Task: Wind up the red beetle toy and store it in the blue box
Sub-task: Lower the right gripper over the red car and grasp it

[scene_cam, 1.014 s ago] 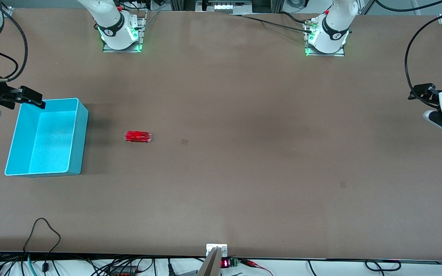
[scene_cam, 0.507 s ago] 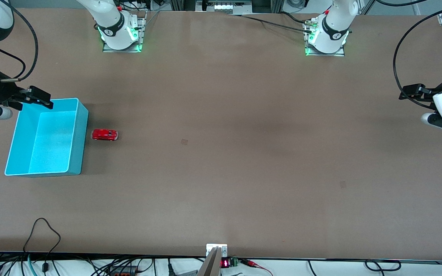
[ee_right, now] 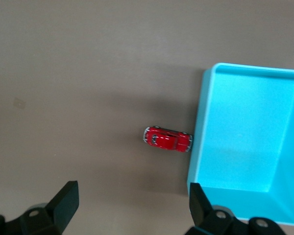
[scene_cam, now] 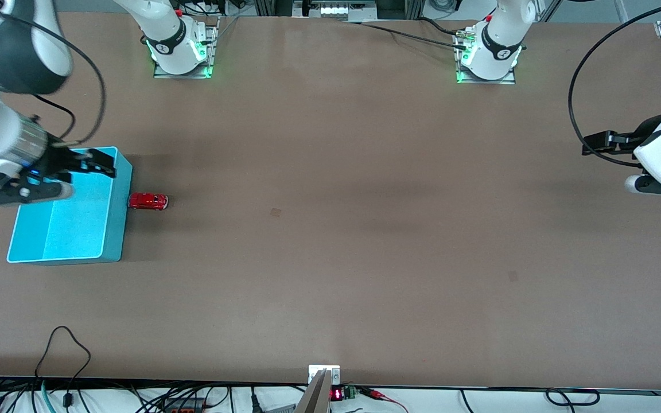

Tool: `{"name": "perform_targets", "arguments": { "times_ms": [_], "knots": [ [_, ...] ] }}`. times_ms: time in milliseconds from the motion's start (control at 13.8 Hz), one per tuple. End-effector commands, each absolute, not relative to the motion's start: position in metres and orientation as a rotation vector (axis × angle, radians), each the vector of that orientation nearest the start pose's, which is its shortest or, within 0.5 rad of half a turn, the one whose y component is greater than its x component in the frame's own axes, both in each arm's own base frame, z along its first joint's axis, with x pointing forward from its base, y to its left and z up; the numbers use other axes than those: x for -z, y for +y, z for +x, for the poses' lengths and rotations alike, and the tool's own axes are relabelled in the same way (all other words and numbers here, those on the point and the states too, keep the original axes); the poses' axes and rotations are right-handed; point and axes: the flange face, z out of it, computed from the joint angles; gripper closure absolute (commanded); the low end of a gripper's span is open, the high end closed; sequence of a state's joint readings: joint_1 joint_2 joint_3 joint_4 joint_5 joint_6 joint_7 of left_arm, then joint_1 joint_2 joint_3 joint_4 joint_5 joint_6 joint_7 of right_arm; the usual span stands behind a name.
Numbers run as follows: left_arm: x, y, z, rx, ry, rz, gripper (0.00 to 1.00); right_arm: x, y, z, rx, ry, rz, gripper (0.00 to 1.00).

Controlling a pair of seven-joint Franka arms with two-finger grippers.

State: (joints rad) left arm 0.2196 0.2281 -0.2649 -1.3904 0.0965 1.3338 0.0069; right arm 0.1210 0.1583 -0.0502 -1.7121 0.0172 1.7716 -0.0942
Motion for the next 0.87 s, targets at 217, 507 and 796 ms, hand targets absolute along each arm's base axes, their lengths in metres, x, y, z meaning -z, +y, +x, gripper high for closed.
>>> {"name": "perform_targets", "arguments": {
  "times_ms": [217,507,796],
  "knots": [
    [-0.591,0.008,0.551,0.064,-0.16,-3.24,0.0,-0.405,0.054,0.598,-0.115,-0.902,-2.98,0.0],
    [-0.587,0.009,0.543,-0.014,0.031,-3.145,0.0,-0.357,0.051,0.595,-0.169,-1.394,-2.766,0.0],
    [-0.588,0.007,0.543,-0.053,0.042,-3.139,0.0,-0.304,0.032,0.6,-0.194,-1.771,-2.507,0.0]
  ]
}}
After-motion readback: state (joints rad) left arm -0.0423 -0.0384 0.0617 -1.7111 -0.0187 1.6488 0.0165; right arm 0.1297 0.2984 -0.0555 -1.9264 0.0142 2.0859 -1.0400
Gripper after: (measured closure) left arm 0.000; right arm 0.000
